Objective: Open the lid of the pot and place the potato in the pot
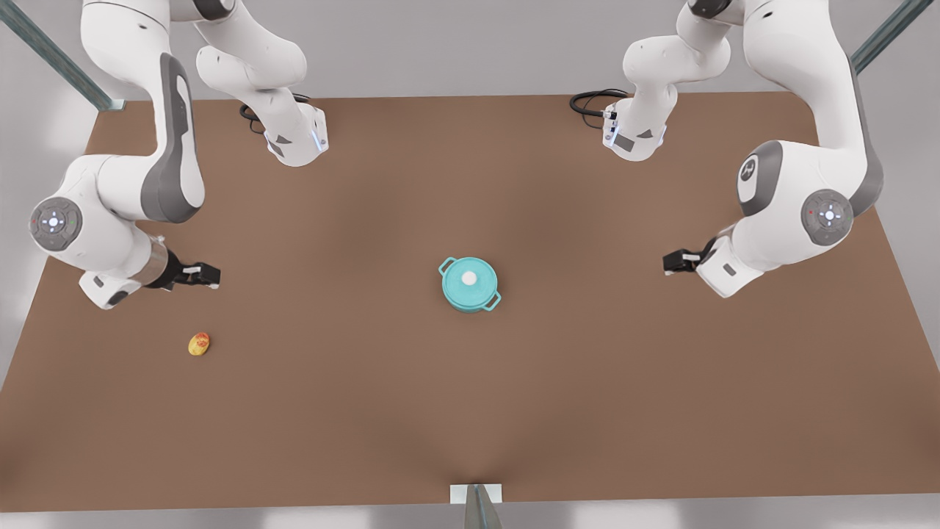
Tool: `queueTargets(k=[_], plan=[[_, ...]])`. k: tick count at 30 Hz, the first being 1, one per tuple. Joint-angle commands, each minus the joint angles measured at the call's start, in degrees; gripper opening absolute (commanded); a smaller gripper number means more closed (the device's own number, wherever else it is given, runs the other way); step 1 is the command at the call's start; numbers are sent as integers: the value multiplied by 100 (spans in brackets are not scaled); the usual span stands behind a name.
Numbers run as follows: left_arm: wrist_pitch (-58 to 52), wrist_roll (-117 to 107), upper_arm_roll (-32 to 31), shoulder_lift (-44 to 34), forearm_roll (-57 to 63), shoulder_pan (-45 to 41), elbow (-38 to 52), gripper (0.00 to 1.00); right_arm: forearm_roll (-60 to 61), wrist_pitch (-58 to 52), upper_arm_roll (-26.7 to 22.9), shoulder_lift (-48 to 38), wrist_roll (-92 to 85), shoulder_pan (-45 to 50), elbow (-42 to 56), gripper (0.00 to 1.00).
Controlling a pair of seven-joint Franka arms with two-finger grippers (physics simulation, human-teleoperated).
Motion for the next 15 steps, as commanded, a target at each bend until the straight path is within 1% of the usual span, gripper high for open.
queueTargets(k=[1,4,5,6,8,9,10,12,13,14,15], plan=[[283,-557,-10,-3,-5,-1,5,100,-124,652,-5,-3,-270,-52,1,100],[432,-566,-97,58,57,-219,137,100,-106,652,-5,128,-262,-61,1,100],[889,-750,-98,76,13,-772,155,100,-115,713,-31,330,-262,-87,-8,100],[959,-1223,-106,119,74,-1378,172,100,-106,819,-67,436,-253,-105,-43,100],[1030,-2648,-106,418,83,-2285,85,100,-106,828,-67,524,-244,-96,-70,100],[1407,-3517,-106,445,101,-2900,-276,100,-88,828,-67,559,-244,-96,-78,100],[1513,-4476,-106,638,435,-3393,-232,100,-62,898,-76,655,-244,-131,-78,100],[1988,-5312,-106,989,417,-3824,-258,100,-106,1003,-84,849,-235,-210,-114,100],[2146,-5566,-106,1148,443,-3859,-232,100,-106,1074,-102,1007,-25,-263,-114,100],[2173,-5734,-89,1314,610,-3956,-75,100,-89,1118,-137,1104,-15,-289,-114,100],[2190,-5751,-63,1657,813,-3938,137,100,-62,1127,-119,1157,28,-395,-70,100]])
